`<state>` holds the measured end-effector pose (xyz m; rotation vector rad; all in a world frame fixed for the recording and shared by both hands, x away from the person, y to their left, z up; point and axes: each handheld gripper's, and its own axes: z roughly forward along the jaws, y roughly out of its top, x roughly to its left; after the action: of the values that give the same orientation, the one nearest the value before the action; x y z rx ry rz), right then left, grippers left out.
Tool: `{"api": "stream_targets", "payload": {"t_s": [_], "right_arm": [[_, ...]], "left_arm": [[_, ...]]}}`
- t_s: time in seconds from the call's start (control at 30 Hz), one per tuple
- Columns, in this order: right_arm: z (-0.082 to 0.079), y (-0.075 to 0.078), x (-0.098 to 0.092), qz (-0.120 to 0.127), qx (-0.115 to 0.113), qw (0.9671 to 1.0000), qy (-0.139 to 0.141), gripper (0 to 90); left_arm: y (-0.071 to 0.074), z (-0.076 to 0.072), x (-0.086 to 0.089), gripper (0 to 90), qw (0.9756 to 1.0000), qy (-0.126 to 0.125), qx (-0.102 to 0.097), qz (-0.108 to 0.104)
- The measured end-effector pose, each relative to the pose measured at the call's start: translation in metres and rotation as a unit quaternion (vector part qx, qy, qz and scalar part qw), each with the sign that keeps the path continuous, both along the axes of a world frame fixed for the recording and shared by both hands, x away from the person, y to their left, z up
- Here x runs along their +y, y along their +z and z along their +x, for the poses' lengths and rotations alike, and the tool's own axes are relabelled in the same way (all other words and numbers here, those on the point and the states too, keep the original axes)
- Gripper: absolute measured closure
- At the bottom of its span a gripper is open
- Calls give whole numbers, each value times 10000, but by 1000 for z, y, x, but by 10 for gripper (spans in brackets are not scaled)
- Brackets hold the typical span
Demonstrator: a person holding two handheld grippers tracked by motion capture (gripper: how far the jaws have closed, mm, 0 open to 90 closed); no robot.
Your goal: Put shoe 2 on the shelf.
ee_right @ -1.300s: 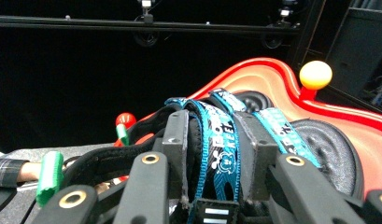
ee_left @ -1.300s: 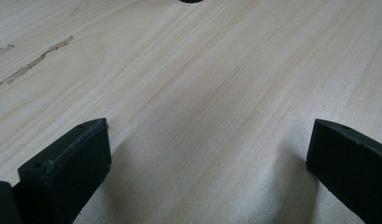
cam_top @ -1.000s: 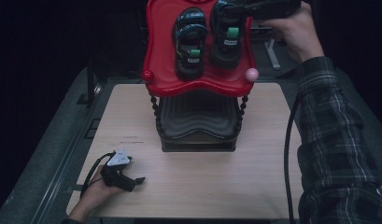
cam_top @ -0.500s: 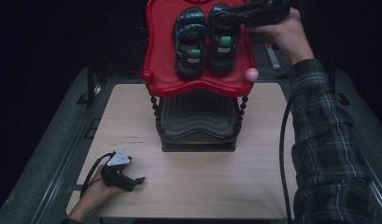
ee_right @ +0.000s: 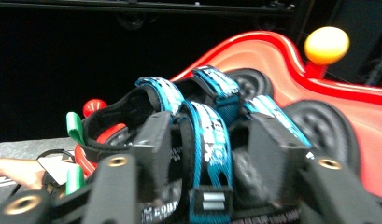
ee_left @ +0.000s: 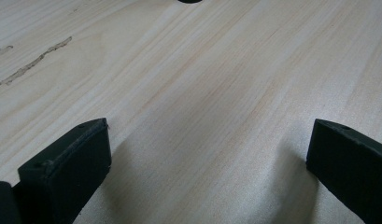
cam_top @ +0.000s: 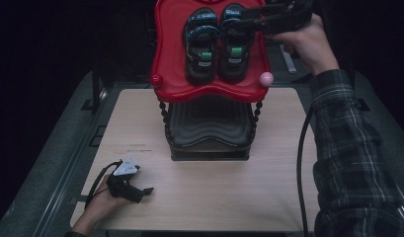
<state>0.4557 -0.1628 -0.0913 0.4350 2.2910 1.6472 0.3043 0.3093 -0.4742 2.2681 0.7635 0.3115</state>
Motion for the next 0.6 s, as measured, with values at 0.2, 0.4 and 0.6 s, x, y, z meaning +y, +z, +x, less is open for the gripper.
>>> {"api": "stream_targets", "payload": {"t_s": [0.2, 0.4, 0.6], "right_arm": [[-19, -4, -23, 6, 108, 9994, -331, 336], [-39, -11, -39, -73, 151, 9983, -551, 270], [-58, -21, -55, -116, 185, 9966, -791, 190]], "left_arm": [[0, 0, 0, 0, 10000, -6, -2, -5], [0, 0, -1, 0, 10000, -4, -4, -13], [0, 0, -1, 0, 10000, 9, -2, -13]]}}
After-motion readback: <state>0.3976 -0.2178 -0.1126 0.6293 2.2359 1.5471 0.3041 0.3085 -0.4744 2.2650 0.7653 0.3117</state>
